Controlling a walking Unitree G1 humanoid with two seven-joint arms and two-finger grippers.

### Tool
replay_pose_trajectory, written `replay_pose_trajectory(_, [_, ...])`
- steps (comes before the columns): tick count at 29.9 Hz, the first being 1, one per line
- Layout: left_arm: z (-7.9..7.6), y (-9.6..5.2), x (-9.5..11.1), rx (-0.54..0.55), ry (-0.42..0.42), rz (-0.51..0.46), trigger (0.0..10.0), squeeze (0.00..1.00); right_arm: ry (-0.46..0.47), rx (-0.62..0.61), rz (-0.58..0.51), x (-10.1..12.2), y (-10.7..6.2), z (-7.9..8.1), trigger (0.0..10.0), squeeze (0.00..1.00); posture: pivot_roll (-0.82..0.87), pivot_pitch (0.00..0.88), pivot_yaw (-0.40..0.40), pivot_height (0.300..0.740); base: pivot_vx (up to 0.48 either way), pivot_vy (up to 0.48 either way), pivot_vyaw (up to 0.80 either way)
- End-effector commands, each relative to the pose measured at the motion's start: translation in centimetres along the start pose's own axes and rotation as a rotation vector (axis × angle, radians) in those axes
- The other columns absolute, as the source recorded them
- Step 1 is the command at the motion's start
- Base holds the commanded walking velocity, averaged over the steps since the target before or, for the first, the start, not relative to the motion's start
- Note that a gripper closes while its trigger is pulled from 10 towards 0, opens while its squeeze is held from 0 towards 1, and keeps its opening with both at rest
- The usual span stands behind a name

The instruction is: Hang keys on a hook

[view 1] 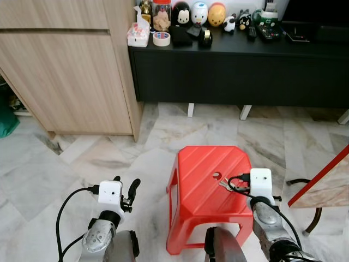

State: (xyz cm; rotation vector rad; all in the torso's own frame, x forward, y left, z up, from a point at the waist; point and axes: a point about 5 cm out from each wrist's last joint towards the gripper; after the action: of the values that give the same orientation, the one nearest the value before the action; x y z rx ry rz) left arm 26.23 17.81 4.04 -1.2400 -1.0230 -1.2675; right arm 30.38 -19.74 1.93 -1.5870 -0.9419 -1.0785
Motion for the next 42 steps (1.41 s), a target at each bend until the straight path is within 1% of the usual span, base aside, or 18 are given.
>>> replay_pose_trajectory(1, [0.1, 0.0, -0.3, 0.012, -0.007, 0.008, 10.0, 0.0, 0.021, -0.044, -0.045, 0.8, 0.3, -0.7, 0.0, 0.0, 0.06, 0.0, -0.075, 0.595, 0.0, 0.0, 0.0])
replay_pose_trajectory(2, [0.2, 0.3, -0.2, 0.013, -0.006, 0.003, 10.0, 0.0, 0.04, -0.092, -0.118, 1.9, 0.4, -1.3, 0.0, 0.0, 0.06, 0.0, -0.07, 0.595, 0.0, 0.0, 0.0])
replay_pose_trajectory(5, [0.3, 0.6, -0.2, 0.013, -0.004, 0.001, 10.0, 0.0, 0.074, -0.13, -0.208, 3.5, 0.6, -1.7, 0.0, 0.0, 0.05, 0.0, -0.065, 0.595, 0.0, 0.0, 0.0])
replay_pose_trajectory(8, [0.3, 0.8, -0.2, 0.013, -0.002, 0.005, 10.0, 0.0, 0.122, -0.129, -0.281, 5.2, 0.9, -1.8, 0.0, 0.0, 0.04, 0.0, -0.059, 0.595, 0.0, 0.0, 0.0])
replay_pose_trajectory(9, [0.3, 0.8, -0.2, 0.013, -0.002, 0.005, 10.0, 0.0, 0.122, -0.129, -0.281, 5.2, 0.9, -1.8, 0.0, 0.0, 0.04, 0.0, -0.059, 0.595, 0.0, 0.0, 0.0])
replay_pose_trajectory(10, [0.3, 0.9, -0.3, 0.011, 0.003, 0.008, 10.0, 0.0, 0.146, -0.111, -0.306, 5.9, 1.0, -1.7, 2.3, 0.0, 0.04, 0.0, -0.057, 0.595, 0.0, 0.0, 0.0])
replay_pose_trajectory(11, [0.3, 1.0, -0.4, 0.01, 0.004, 0.01, 10.0, 0.0, 0.161, -0.09, -0.31, 6.1, 1.0, -1.5, 10.0, 0.0, 0.04, 0.0, -0.057, 0.595, 0.0, 0.0, 0.0])
replay_pose_trajectory(15, [0.3, 1.0, -0.7, 0.014, 0.003, 0.022, 10.0, 0.0, 0.2, -0.028, -0.284, 6.0, 1.0, -0.7, 10.0, 0.0, 0.03, 0.0, -0.057, 0.595, 0.0, 0.0, 0.0])
replay_pose_trajectory(18, [0.0, 1.0, -1.2, 0.016, -0.001, 0.036, 10.0, 0.0, 0.177, 0.054, -0.274, 4.7, 0.2, 0.2, 10.0, 0.0, 0.03, 0.0, -0.058, 0.595, 0.0, 0.0, 0.0])
replay_pose_trajectory(21, [-0.1, 1.0, -1.3, 0.018, -0.006, 0.037, 10.0, 0.0, 0.204, 0.065, -0.238, 3.1, -0.5, 0.0, 10.0, 0.0, 0.03, 0.0, -0.058, 0.595, 0.0, 0.0, 0.0])
replay_pose_trajectory(24, [-0.2, 0.9, -1.4, 0.016, -0.007, 0.04, 10.0, 0.0, 0.193, 0.071, -0.22, 2.4, -0.9, -0.1, 10.0, 0.0, 0.02, 0.0, -0.055, 0.615, 0.0, 0.0, 0.0])
replay_pose_trajectory(25, [-0.2, 0.9, -1.5, 0.016, -0.008, 0.04, 10.0, 0.0, 0.214, 0.069, -0.212, 2.2, -1.0, -0.1, 10.0, 0.0, 0.02, 0.0, -0.053, 0.625, 0.0, 0.0, 0.0])
replay_pose_trajectory(28, [-0.2, 1.1, -1.5, 0.013, -0.007, 0.041, 10.0, 0.0, 0.223, 0.08, -0.177, 1.7, -1.0, 0.2, 10.0, 0.0, 0.02, 0.0, -0.053, 0.65, 0.0, 0.0, 0.0])
replay_pose_trajectory(31, [-0.2, 1.3, -1.5, 0.016, -0.004, 0.042, 10.0, 0.0, 0.207, 0.073, -0.145, 1.6, -0.9, 0.5, 10.0, 0.0, 0.03, 0.0, -0.057, 0.67, 0.0, 0.0, 0.0])
replay_pose_trajectory(33, [0.0, 1.2, -1.7, 0.026, 0.003, 0.053, 10.0, 0.0, 0.238, 0.083, -0.152, 2.0, -0.8, 0.9, 10.0, 0.0, 0.03, 0.0, -0.057, 0.685, 0.0, 0.0, 0.0])
replay_pose_trajectory(35, [0.0, 1.2, -1.8, 0.03, 0.003, 0.059, 10.0, 0.0, 0.242, 0.091, -0.158, 2.2, -0.7, 1.1, 10.0, 0.0, 0.03, 0.0, -0.057, 0.69, 0.0, 0.0, 0.0])
replay_pose_trajectory(37, [0.4, 0.7, -2.6, 0.049, 0.007, 0.092, 10.0, 0.0, 0.217, 0.123, -0.166, 2.5, -0.7, 1.6, 10.0, 0.0, 0.03, 0.0, -0.064, 0.705, 0.0, 0.0, 0.0])
replay_pose_trajectory(42, [1.0, 0.0, -3.6, 0.075, 0.009, 0.134, 10.0, 0.0, 0.21, 0.129, -0.169, 2.5, -0.8, 1.7, 10.0, 0.0, 0.04, 0.0, -0.066, 0.725, 0.0, 0.0, 0.0])
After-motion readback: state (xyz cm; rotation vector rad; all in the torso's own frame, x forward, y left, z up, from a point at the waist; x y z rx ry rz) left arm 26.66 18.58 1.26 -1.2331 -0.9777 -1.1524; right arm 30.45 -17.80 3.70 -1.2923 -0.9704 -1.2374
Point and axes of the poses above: a point about 5 cm out from each wrist's last joint towards the gripper, its own y axis pointing out of the wrist towards the gripper, its own x axis along the axis of the wrist's last joint, z = x × y, and after that the axes turned 3 degrees about y, right-handed
